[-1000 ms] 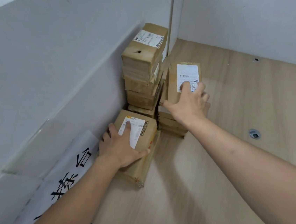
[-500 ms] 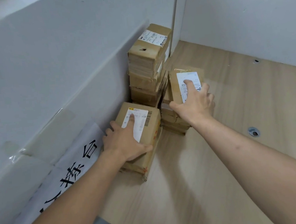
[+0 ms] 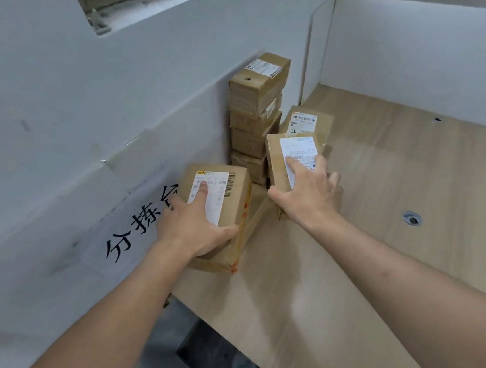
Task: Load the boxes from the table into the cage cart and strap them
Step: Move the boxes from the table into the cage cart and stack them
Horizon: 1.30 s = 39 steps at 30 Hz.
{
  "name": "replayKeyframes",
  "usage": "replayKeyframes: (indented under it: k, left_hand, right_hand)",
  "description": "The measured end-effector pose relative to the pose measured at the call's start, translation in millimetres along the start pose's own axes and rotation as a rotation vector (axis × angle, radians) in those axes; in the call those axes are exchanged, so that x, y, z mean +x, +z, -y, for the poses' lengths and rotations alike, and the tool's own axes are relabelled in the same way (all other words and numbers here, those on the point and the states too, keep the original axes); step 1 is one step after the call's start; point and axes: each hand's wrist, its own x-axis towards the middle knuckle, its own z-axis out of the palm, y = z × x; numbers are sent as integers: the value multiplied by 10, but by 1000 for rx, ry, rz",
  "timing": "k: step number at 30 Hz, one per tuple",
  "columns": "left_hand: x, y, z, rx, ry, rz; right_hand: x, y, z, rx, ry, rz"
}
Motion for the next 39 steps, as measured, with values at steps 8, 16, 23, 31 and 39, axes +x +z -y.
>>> replayKeyframes:
  k: [8, 16, 23, 31, 39]
  left_hand:
    - [-1132, 127, 198, -59, -195, -52]
    - [-2004, 269, 389, -107, -332, -72]
    - [-2367, 342, 601, -134, -380, -83]
    - [-2692, 489, 984, -156, -395, -42]
    - [-3137, 726, 1263, -178, -396, 34]
  right_hand:
    - [-843, -135, -49, -12, -184, 60]
    - [-1542, -198, 28, -28, -358, 107]
    - [-1915, -215, 149, -70, -437, 103]
    - [-2418, -14, 305, -104, -449, 138]
    - [-2960, 98, 346, -144, -490, 162]
